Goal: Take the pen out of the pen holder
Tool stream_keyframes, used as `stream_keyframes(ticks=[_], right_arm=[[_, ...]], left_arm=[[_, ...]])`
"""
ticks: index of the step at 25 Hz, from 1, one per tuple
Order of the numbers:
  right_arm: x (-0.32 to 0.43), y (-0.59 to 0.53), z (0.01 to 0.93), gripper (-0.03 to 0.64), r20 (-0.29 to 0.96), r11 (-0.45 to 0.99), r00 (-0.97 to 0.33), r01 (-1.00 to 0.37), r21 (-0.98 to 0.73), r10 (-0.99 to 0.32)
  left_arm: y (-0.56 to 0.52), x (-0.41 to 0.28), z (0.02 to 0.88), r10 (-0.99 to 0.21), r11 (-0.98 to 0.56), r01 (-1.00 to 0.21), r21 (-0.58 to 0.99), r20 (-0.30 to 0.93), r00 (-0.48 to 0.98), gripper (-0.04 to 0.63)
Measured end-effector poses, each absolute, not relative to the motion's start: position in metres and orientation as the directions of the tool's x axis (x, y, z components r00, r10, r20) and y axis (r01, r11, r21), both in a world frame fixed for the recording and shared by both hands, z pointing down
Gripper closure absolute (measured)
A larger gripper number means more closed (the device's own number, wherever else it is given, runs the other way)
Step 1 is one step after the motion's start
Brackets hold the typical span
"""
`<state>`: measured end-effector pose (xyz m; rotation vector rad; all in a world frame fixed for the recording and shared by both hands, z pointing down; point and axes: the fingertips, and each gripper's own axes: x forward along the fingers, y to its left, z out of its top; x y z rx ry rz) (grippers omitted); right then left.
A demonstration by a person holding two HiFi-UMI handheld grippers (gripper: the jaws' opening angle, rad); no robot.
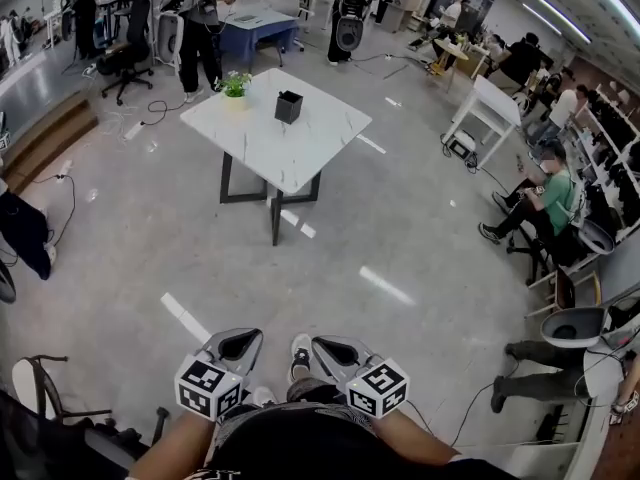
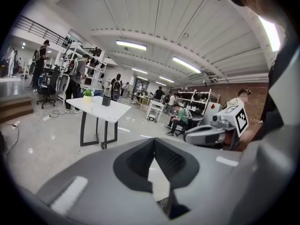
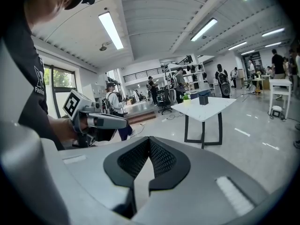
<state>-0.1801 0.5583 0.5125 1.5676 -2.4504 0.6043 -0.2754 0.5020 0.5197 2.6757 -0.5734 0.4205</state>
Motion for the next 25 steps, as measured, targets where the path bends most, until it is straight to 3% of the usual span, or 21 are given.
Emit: stream_keyframes(ticks=[25], right_arm=[[-0.116, 0.428, 0.506, 0.617, 0.305, 0.384, -0.456, -0.883, -0.270, -0.836]], left_arm=[[0.384, -0.218, 0.516, -0.361, -0.838, -0.480, 0.260, 0.395, 0.845, 0.538]])
